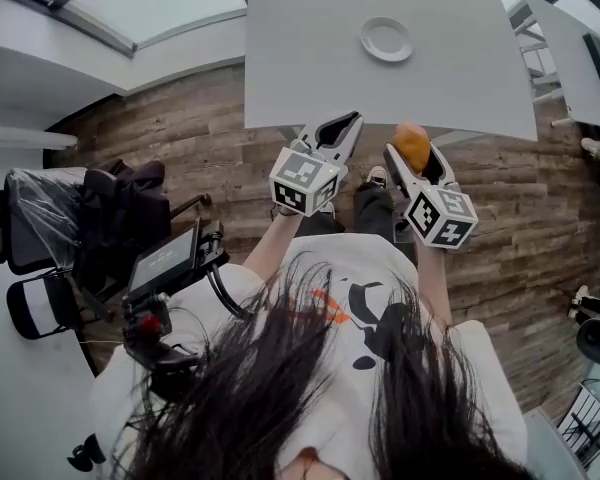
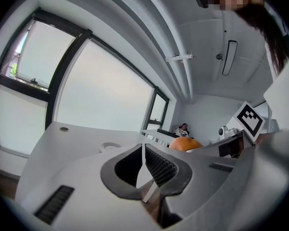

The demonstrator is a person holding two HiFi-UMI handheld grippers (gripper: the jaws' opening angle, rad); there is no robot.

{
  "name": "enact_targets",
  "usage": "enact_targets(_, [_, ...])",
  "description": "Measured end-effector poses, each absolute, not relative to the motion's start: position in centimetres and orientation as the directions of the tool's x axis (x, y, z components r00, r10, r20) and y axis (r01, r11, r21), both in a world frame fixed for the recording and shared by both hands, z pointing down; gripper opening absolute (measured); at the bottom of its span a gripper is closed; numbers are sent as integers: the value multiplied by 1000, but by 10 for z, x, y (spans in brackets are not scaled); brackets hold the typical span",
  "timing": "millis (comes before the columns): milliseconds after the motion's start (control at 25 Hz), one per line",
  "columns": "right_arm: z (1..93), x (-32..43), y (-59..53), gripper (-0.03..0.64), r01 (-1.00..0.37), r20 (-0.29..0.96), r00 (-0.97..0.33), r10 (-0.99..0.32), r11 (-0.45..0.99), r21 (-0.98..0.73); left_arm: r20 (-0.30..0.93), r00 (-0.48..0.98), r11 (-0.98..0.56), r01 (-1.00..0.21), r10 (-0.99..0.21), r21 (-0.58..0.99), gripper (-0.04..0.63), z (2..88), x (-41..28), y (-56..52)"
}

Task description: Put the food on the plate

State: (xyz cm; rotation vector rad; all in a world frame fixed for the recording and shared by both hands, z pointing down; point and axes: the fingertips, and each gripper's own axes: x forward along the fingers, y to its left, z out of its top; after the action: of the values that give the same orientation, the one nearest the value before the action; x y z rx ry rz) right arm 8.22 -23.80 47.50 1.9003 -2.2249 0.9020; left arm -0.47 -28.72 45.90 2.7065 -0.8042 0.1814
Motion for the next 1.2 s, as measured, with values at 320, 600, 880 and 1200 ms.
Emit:
enact_targets(320, [479,92,-287,370,-915,413,-279,-867,110,-387,227,795,-759,-606,-563,238,8,461,-4,-326])
enact_targets(600, [478,107,-345,370,-908,415,-333,-847,169,-383,225,766,-729,-642,-602,238,8,458,14,-376])
enact_targets(880, [493,140,-407,370,-897,435,-375,-819,202,-393,251,749,-709,-662,-613,242,8,467,53,-428])
enact_targets(1200, [511,161,-452,370,-889,467,-405,-786,220,-401,279,742,-701,-669,-610,248,8,476,80,-462])
